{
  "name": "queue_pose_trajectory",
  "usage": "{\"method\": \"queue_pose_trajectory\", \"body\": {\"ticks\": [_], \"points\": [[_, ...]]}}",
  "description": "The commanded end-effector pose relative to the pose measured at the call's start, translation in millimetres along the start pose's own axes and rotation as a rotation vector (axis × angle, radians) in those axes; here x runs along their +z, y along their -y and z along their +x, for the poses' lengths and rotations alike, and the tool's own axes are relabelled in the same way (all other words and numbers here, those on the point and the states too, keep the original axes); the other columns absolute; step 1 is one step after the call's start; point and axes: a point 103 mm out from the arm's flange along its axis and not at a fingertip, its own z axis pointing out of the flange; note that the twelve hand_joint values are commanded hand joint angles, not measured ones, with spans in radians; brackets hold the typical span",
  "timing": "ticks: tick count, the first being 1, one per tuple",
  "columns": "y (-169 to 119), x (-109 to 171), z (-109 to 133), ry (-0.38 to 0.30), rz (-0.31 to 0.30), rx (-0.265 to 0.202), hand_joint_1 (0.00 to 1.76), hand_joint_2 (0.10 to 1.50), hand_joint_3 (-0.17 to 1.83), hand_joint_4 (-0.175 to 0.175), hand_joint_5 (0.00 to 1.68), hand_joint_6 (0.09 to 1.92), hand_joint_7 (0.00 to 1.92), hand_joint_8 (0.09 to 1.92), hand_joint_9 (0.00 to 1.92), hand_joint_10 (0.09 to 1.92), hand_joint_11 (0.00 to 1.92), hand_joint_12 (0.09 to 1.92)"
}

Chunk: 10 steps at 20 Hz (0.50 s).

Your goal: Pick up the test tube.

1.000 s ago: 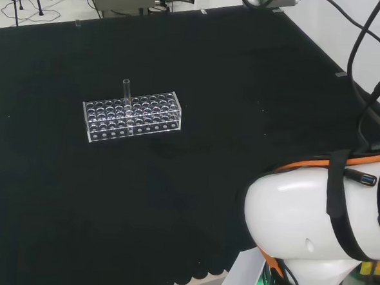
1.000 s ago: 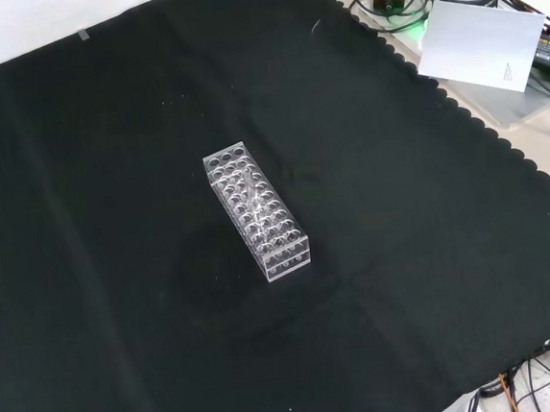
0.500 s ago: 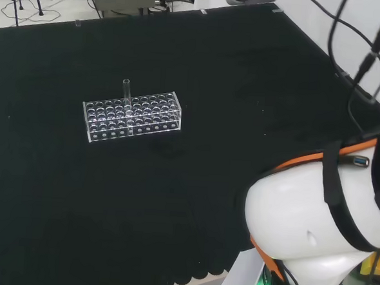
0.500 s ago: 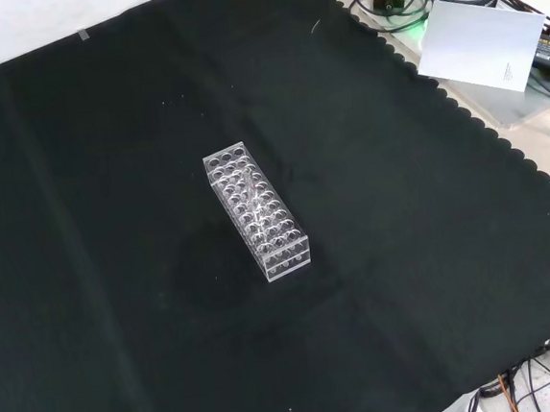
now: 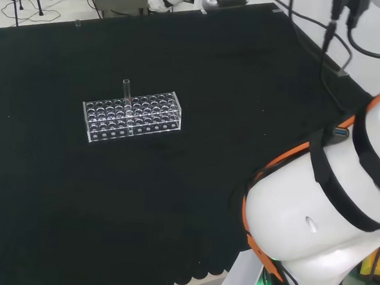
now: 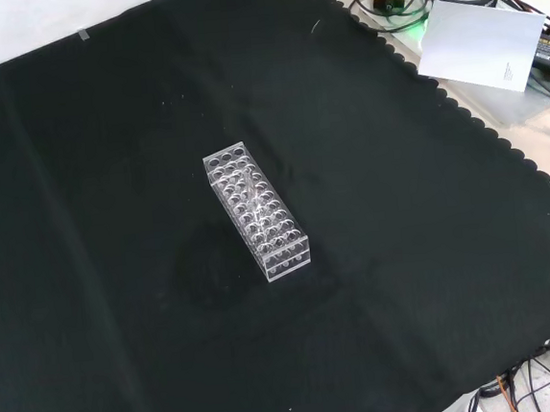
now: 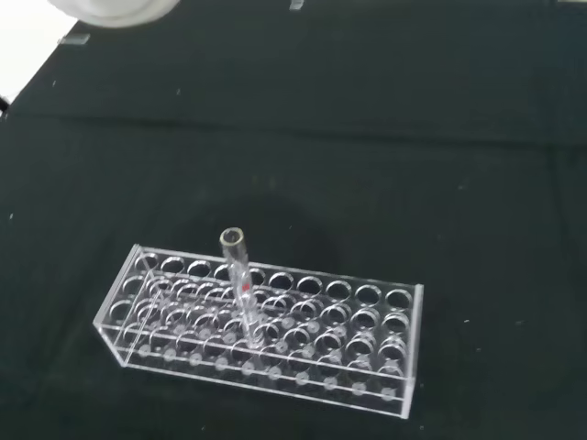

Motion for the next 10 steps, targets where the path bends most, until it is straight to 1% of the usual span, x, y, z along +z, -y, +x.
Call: {"method": "queue_pose_trajectory", "body": {"ticks": [1, 4, 10], "points": [[-50.7, 23.3, 12.6, 0.012, 0.063, -0.085, 0.70, 0.74, 0.51, -0.129, 0.39, 0.14, 0.41, 0.92, 0.30, 0.99, 0.08, 1.53], [-67.1, 33.5, 9.8, 0.018, 0.094, -0.086, 0.71, 0.74, 0.51, -0.130, 0.39, 0.14, 0.41, 0.92, 0.31, 0.99, 0.09, 1.53], [-97.2, 55.9, 7.3, 0.028, 0.165, -0.108, 0.71, 0.74, 0.51, -0.133, 0.40, 0.14, 0.41, 0.92, 0.31, 0.99, 0.09, 1.53]]}}
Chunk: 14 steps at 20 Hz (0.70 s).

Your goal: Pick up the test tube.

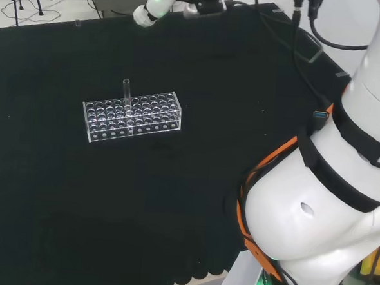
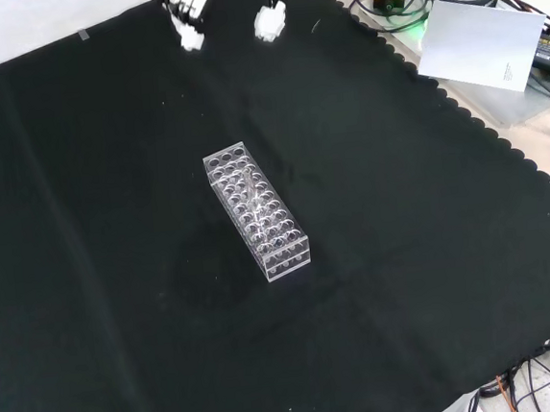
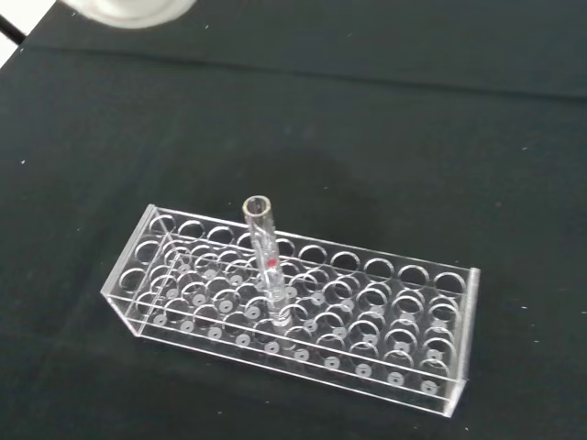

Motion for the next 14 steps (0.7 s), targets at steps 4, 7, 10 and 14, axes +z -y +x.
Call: {"method": "queue_pose_trajectory", "body": {"ticks": [4, 7, 10, 14], "points": [[-61.8, 39.7, -6.0, 0.036, 0.130, -0.053, 0.72, 0.74, 0.51, -0.135, 0.40, 0.15, 0.41, 0.92, 0.31, 0.99, 0.09, 1.53], [-73.4, 56.7, -3.3, 0.041, 0.174, -0.063, 0.72, 0.74, 0.51, -0.137, 0.41, 0.15, 0.42, 0.92, 0.32, 0.98, 0.10, 1.53], [-79.9, 68.5, -0.6, 0.041, 0.204, -0.074, 0.72, 0.74, 0.51, -0.139, 0.41, 0.16, 0.43, 0.92, 0.33, 0.98, 0.10, 1.52], [-85.8, 79.4, 2.6, 0.032, 0.224, -0.087, 0.73, 0.74, 0.52, -0.140, 0.41, 0.16, 0.43, 0.92, 0.33, 0.98, 0.10, 1.52]]}}
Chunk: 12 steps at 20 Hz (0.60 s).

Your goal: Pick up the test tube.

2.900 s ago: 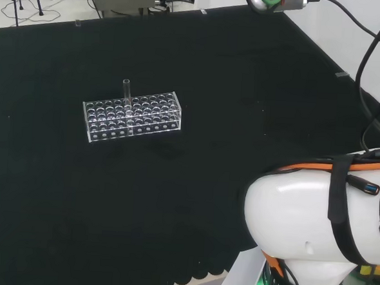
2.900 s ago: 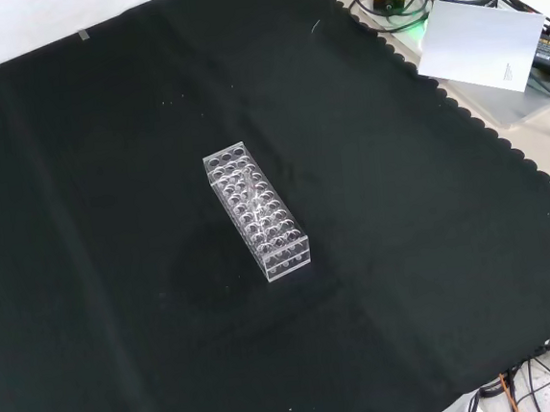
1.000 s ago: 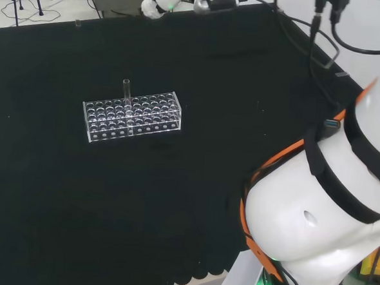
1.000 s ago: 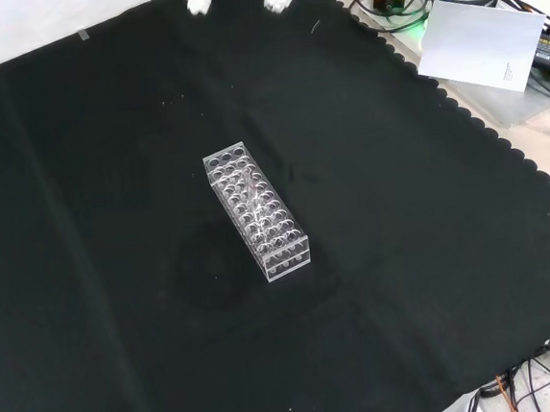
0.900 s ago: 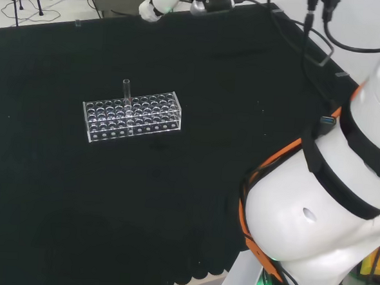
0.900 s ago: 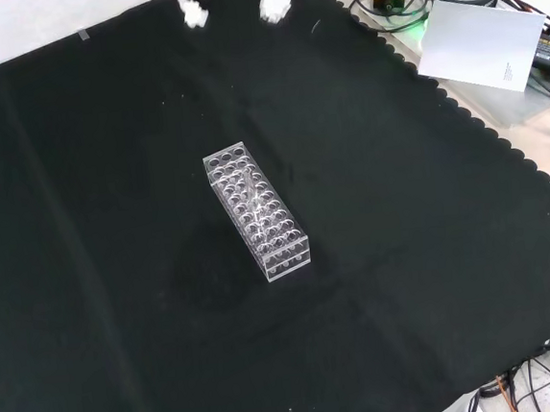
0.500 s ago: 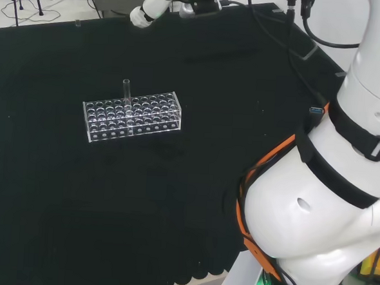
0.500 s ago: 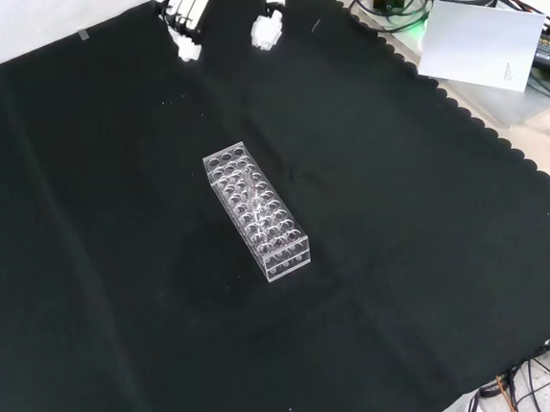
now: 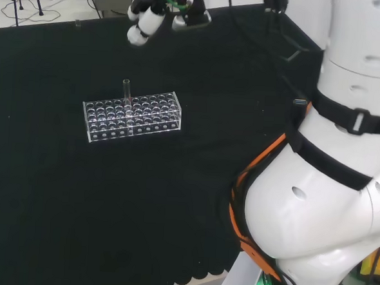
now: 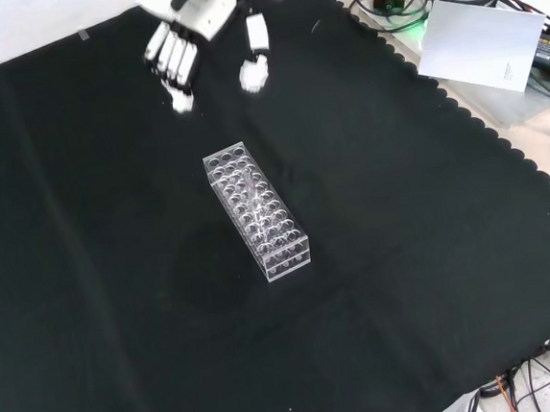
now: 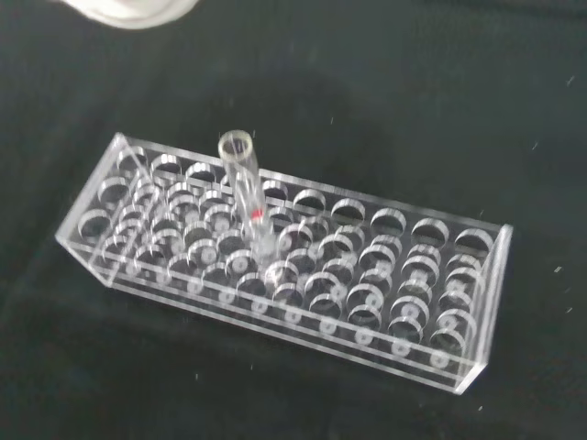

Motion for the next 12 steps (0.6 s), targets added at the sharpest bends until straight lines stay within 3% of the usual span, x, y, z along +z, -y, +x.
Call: {"method": "queue_pose_trajectory", "body": {"ticks": [1, 12], "points": [[-29.3, 27.7, 9.0, 0.016, 0.084, -0.048, 0.73, 0.74, 0.52, -0.141, 0.41, 0.16, 0.43, 0.92, 0.33, 0.98, 0.10, 1.52], [-49.1, 62.7, 21.9, 0.042, 0.166, -0.089, 0.77, 0.73, 0.54, -0.159, 0.45, 0.28, 0.53, 0.91, 0.39, 0.96, 0.14, 1.50]]}}
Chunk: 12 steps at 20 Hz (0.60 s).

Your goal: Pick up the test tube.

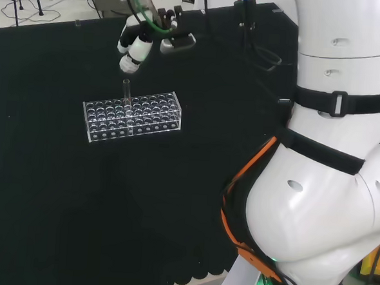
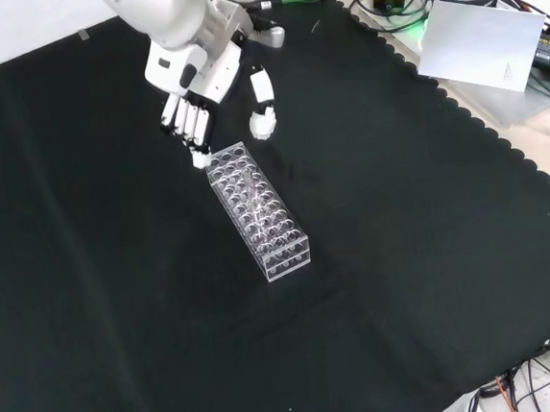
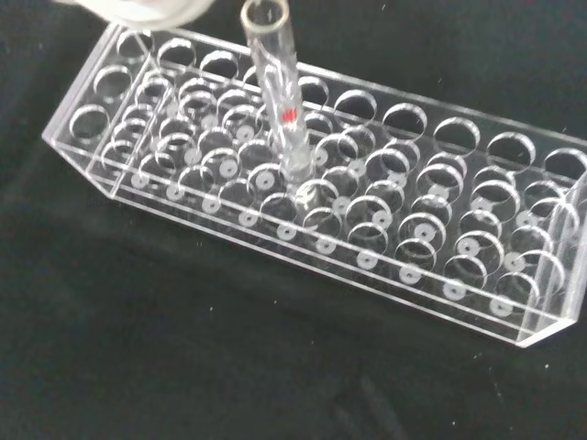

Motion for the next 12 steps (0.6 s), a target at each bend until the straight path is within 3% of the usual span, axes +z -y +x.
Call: {"method": "queue_pose_trajectory", "body": {"ticks": [1, 6, 12], "points": [[-11.0, 12.5, 7.2, 0.036, 0.041, -0.025, 0.79, 0.72, 0.55, -0.163, 0.44, 0.33, 0.56, 0.90, 0.41, 0.95, 0.15, 1.49], [-18.3, 18.0, 12.8, 0.060, 0.046, -0.032, 1.01, 0.56, 0.73, -0.175, 0.44, 0.66, 0.68, 0.92, 0.52, 0.92, 0.24, 1.47], [-22.0, 23.4, 18.4, 0.074, 0.052, -0.041, 1.09, 0.50, 0.77, -0.175, 0.47, 0.79, 0.71, 0.93, 0.56, 0.91, 0.28, 1.46]]}}
